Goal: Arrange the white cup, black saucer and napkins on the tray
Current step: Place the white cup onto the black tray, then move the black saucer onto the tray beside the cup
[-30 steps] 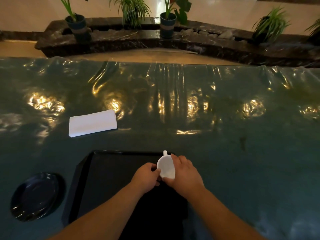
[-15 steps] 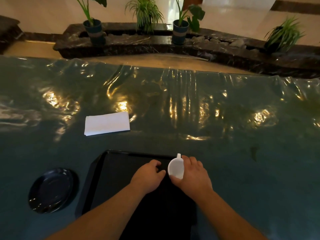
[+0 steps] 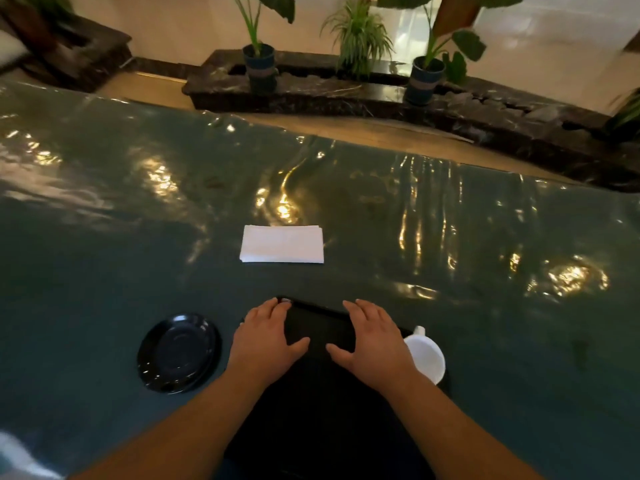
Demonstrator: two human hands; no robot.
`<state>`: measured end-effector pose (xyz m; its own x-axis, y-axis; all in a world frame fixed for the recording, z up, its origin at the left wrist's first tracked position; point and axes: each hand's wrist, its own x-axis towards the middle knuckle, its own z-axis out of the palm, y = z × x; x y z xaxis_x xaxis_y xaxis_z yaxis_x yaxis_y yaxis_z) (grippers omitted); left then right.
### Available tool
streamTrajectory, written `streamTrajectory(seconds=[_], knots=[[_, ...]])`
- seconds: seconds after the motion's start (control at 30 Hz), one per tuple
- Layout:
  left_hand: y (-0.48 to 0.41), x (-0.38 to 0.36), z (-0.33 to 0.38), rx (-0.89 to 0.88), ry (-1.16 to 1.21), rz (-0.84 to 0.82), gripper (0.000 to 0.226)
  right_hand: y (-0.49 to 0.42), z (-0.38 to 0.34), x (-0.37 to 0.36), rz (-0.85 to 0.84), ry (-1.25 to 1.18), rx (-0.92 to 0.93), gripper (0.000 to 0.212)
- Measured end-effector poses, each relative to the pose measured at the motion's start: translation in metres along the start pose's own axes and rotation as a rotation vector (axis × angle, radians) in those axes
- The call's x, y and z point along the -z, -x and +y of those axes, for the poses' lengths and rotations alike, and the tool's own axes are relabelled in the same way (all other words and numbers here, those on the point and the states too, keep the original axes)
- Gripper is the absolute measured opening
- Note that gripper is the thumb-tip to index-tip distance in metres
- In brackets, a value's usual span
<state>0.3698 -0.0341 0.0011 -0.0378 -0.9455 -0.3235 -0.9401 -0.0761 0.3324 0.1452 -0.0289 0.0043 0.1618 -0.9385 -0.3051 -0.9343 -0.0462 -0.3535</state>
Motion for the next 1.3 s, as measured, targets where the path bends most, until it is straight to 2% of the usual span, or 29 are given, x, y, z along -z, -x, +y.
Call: streamTrajectory(seconds=[0.57, 0.87, 1.07, 1.3], knots=[[0.031, 0.034, -0.171, 0.286, -0.010, 0.050, 0.087, -0.061, -0.149, -0.048, -0.213, 0.122, 0.248, 0.097], [0.049, 0.035, -0.223, 0.405, 0.034, 0.029, 0.087, -0.075, -0.202, -0.071, -0.270, 0.093, 0.331, 0.097], [0.056, 0.033, -0.243, 0.442, 0.153, -0.008, 0.077, -0.078, -0.224, -0.093, -0.340, -0.113, 0.224, 0.098], [0.052, 0.027, -0.253, 0.557, 0.540, -0.057, 0.076, -0.084, -0.242, -0.112, -0.375, -0.413, -0.026, 0.095]])
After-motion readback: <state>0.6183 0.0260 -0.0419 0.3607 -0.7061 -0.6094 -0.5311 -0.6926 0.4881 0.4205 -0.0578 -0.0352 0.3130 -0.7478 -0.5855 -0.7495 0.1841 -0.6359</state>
